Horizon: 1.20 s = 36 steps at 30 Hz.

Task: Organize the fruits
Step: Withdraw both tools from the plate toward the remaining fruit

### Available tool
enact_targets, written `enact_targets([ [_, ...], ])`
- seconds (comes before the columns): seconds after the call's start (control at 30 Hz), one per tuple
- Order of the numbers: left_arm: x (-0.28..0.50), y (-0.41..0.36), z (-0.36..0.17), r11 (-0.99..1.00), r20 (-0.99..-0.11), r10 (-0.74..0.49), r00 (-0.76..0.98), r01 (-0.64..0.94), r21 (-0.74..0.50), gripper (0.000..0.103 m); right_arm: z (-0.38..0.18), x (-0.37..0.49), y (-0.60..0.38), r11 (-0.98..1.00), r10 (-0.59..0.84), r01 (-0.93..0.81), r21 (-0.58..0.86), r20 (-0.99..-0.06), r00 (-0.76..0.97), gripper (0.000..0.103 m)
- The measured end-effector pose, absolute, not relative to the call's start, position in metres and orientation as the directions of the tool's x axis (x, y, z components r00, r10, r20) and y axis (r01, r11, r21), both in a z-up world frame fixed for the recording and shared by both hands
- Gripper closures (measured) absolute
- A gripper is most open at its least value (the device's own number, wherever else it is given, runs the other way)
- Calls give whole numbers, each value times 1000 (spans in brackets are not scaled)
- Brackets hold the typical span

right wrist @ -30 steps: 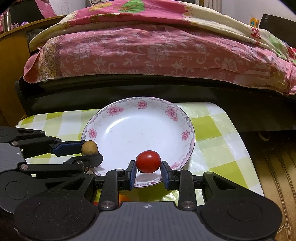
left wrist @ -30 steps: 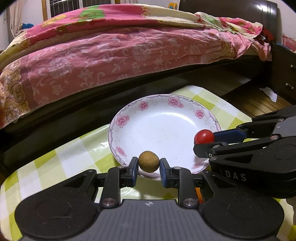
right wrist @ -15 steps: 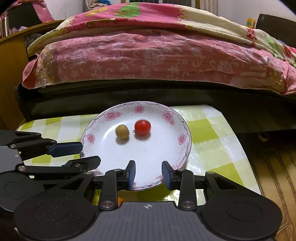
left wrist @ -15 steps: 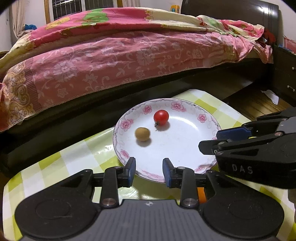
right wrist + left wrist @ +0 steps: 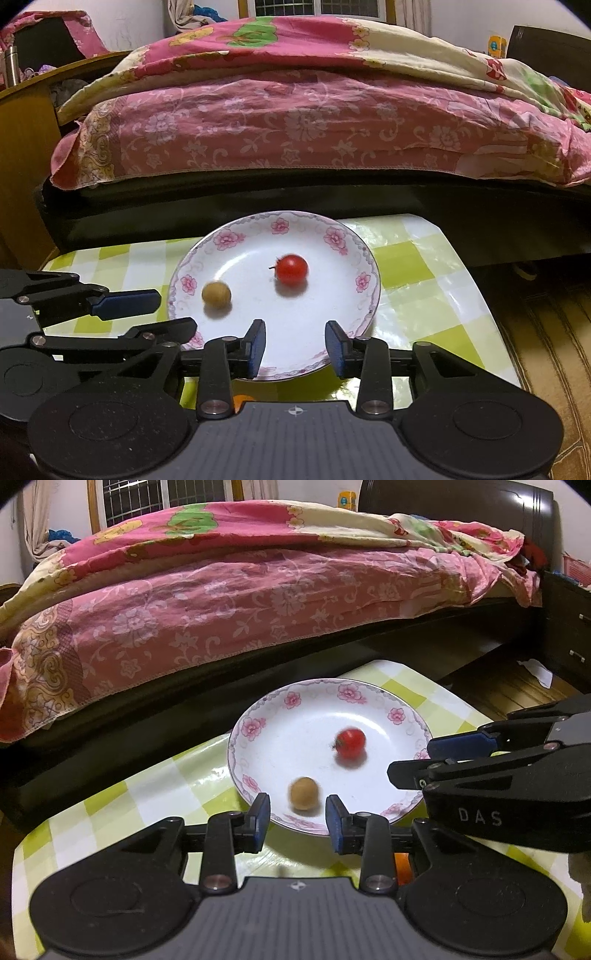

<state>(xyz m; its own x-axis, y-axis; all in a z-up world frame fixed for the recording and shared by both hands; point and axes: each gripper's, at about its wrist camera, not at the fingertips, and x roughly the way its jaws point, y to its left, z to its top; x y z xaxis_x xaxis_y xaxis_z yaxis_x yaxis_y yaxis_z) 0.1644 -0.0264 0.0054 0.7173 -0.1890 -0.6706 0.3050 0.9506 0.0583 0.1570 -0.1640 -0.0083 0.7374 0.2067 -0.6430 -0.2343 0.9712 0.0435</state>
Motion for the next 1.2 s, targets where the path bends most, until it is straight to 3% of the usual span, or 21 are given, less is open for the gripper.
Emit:
enact_targets([
  [0.9, 144, -21, 12, 953, -688, -162, 707, 293, 77, 62, -6, 128, -153, 961, 238, -274, 48, -649, 723, 68],
  [1.2, 122, -1, 11, 948, -698, -176, 694, 310, 68, 57, -7, 119, -152, 954, 253, -294, 51, -660, 708, 63],
])
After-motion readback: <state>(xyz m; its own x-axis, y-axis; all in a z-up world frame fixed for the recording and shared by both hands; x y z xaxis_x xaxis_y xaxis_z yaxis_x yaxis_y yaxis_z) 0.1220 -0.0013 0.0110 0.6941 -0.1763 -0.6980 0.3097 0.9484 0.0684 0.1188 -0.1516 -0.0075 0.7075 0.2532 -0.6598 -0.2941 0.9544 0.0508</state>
